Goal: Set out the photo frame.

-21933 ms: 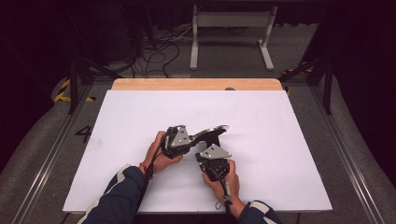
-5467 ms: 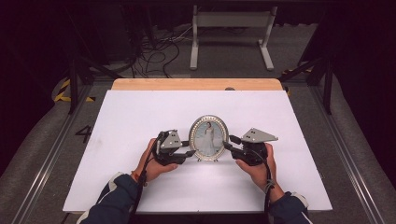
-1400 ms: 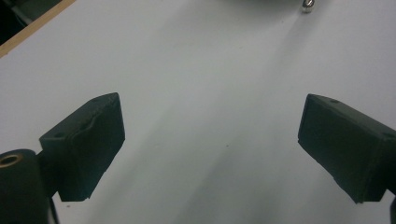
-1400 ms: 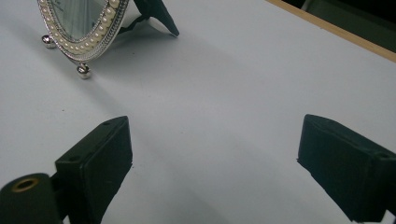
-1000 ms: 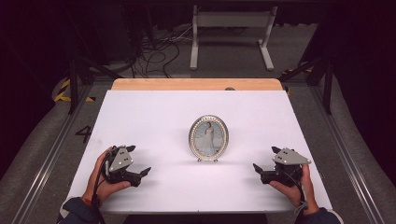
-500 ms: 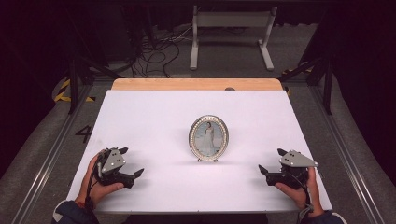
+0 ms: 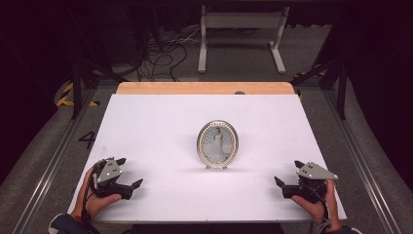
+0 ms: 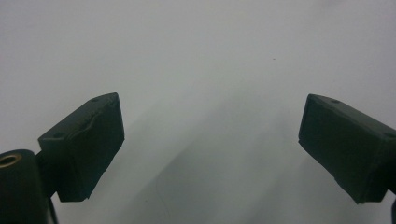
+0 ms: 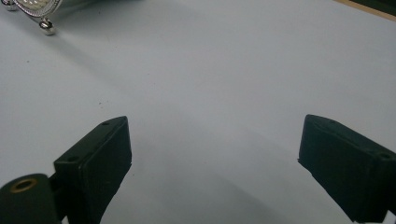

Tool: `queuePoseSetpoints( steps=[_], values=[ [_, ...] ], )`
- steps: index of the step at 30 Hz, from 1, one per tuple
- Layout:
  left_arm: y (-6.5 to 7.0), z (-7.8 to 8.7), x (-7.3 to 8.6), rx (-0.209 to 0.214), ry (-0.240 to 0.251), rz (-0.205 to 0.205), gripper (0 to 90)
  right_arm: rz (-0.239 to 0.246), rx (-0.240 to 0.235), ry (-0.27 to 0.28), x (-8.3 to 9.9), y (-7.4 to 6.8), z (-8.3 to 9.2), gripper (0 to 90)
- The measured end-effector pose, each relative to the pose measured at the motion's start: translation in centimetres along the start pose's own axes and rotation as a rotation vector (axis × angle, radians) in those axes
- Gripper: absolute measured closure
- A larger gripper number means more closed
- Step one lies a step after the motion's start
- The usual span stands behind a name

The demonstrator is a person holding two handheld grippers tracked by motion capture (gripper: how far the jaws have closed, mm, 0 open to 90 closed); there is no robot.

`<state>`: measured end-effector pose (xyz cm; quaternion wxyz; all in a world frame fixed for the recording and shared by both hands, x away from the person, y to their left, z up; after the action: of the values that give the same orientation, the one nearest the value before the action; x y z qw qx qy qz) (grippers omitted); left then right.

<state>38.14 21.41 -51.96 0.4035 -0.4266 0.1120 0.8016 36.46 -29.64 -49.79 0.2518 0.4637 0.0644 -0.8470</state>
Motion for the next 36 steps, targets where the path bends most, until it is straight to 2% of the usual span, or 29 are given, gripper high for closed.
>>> queuePoseSetpoints(
  steps=[2, 11, 15, 27, 36],
  values=[
    [0.05, 0.02, 0.09, 0.002, -0.001, 0.011, 7.5, -0.002, -0.004, 0.008, 0.01, -0.06, 0.08, 9.5],
    [0.43, -0.31, -0.08, 0.015, -0.007, -0.009, 7.6, 0.003, -0.010, 0.007, 0.06, -0.27, 0.01, 9.5],
    [0.52, -0.13, -0.09, 0.015, 0.000, -0.002, 7.6, 0.001, -0.012, 0.006, 0.08, -0.38, 0.03, 9.5],
    [0.68, -0.22, -0.19, 0.024, -0.001, -0.021, 7.6, 0.006, -0.014, -0.005, 0.20, -0.53, -0.13, 9.5],
    [0.48, -0.06, -0.22, 0.008, 0.004, -0.019, 7.6, 0.011, -0.014, -0.004, 0.14, -0.63, -0.10, 9.5]
  ],
)
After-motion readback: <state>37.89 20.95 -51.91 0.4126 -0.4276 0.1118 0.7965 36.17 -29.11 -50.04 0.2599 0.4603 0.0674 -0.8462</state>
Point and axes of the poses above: each handheld gripper's, and its own axes: z roughly backward along the jaws, x roughly out of its underside, y roughly to its right, the point moved 9 cm from there along -z, roughly forward along the jaws, and after that the axes turned 3 degrees about -z, right-handed, at the moved point
